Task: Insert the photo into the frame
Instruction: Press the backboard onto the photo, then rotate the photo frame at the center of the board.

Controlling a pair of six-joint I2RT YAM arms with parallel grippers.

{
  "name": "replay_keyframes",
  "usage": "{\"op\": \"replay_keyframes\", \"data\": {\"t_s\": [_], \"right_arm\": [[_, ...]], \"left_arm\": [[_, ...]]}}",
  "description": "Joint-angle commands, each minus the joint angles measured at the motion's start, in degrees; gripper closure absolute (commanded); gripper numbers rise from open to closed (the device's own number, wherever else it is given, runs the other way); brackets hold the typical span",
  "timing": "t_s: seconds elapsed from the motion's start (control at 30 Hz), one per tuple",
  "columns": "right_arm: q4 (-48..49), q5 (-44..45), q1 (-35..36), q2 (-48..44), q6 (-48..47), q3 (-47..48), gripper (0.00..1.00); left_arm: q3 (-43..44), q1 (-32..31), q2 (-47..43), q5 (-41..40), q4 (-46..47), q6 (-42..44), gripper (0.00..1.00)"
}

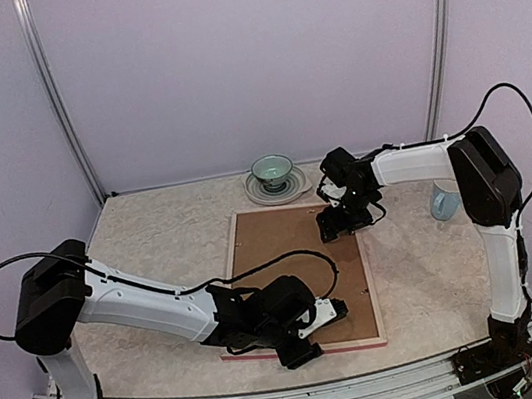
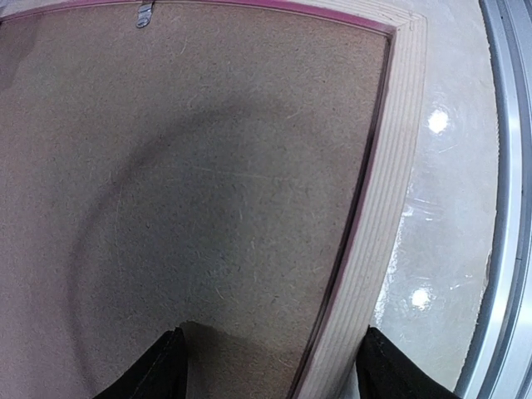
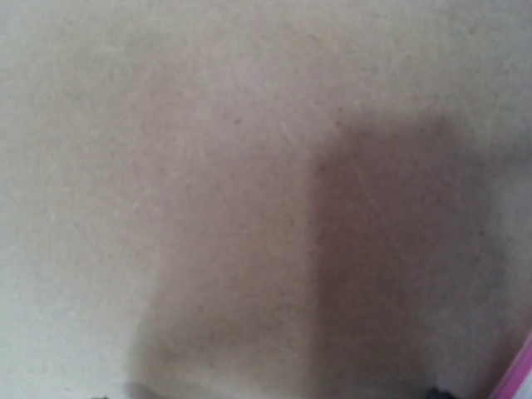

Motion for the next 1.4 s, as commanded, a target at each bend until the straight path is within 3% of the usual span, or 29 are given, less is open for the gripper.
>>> {"op": "replay_keyframes", "data": {"t_s": [0.0,0.2,0.57,0.73,1.17,1.37], "right_arm": [[-7.1,-4.3,1.2,0.2,0.0,-2.2,0.19],[-5.5,-1.9,1.3,-1.7,0.5,-1.5,0.16],[0.9,-3.0,0.6,-10.3,1.1,-0.1,0.08],[1.8,-1.8,0.5,-13.6,1.0,-2.7,0.01],[6.6,0.6,-3.6,-16.3,2.3,-10.3,0.01],[7.3,4.1,-6.4,-10.3,-3.5,-4.0,0.01]], "left_arm": [[1.1,0.4,1.4,-3.5,0.3,-0.6,0.32],[1.1,0.4,1.3,-4.7,0.3,-1.1,0.29],[0.5,3.4,-6.6,-4.9,0.7,-4.6,0.13],[0.7,6.1,-11.4,-3.9,-0.5,-8.2,0.01],[1.5,12.3,-13.8,-11.1,-12.1,-20.1,0.01],[-5.6,17.9,-19.2,-14.2,-13.1,-29.0,0.01]]}}
